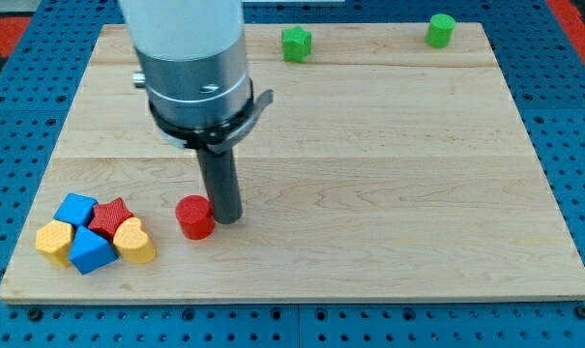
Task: Move the red circle closer to the yellow heart
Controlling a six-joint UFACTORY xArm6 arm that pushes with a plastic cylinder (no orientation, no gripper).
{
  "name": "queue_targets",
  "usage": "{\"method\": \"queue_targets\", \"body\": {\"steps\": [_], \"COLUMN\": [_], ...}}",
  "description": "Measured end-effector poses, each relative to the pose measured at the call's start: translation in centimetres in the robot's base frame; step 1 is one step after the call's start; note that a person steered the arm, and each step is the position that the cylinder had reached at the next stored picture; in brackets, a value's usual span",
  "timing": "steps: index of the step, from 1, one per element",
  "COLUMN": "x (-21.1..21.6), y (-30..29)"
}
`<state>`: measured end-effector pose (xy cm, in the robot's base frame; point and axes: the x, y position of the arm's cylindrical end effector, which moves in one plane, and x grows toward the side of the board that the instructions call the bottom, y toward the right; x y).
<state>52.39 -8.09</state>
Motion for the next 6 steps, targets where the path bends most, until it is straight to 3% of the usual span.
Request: {"method": "queue_targets", "body": {"steps": [2,3,6], "x": [-0.5,-2.8,0.7], "y": [-0.2,0.0,-3.2]}}
